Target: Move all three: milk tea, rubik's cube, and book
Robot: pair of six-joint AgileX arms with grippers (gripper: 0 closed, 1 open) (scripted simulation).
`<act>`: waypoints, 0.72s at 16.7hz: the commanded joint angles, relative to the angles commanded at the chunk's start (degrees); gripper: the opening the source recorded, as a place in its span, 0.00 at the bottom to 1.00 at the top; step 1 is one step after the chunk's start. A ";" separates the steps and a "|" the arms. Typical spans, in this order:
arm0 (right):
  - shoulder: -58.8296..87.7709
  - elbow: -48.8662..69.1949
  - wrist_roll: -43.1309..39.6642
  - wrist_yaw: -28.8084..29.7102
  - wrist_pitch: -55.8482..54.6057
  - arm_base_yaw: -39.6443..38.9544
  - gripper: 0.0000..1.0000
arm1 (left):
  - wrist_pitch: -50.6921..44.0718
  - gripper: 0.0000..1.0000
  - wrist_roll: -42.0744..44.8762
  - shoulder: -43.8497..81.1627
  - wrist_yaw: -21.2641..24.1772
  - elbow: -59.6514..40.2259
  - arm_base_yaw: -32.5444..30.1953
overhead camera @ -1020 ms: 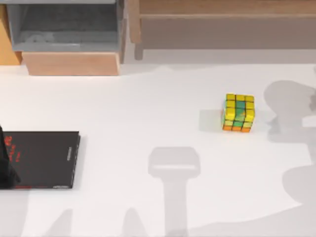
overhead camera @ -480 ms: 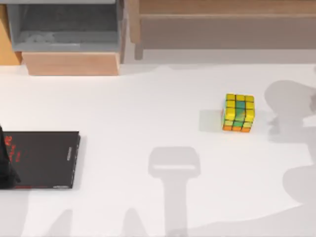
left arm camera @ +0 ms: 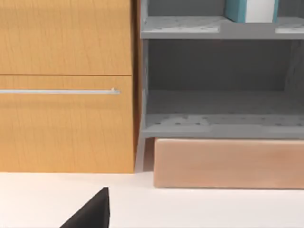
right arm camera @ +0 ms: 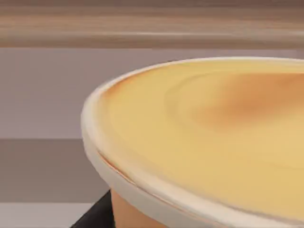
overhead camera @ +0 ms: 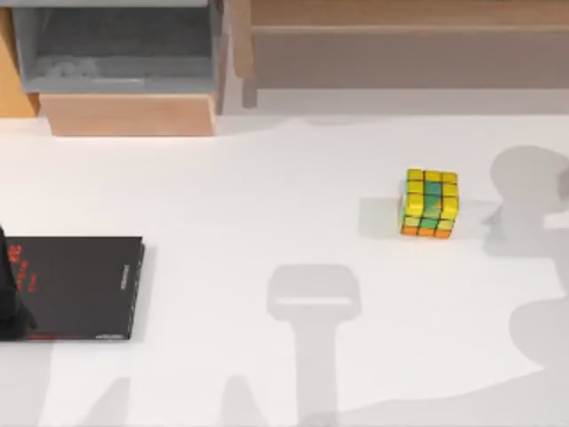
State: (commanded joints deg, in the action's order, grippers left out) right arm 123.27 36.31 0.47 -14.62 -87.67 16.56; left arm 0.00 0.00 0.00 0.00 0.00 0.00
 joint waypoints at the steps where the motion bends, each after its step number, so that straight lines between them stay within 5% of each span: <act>1: 0.00 0.00 0.00 0.00 0.00 0.00 1.00 | 0.00 1.00 0.00 0.00 0.00 0.00 0.00; 12: -1.38 -4.98 0.01 -1.17 -3.33 1.05 1.00 | 0.00 1.00 0.00 0.00 0.00 0.00 0.00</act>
State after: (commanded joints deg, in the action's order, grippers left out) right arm 121.89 31.32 0.49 -15.79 -91.00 17.61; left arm 0.00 0.00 0.00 0.00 0.00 0.00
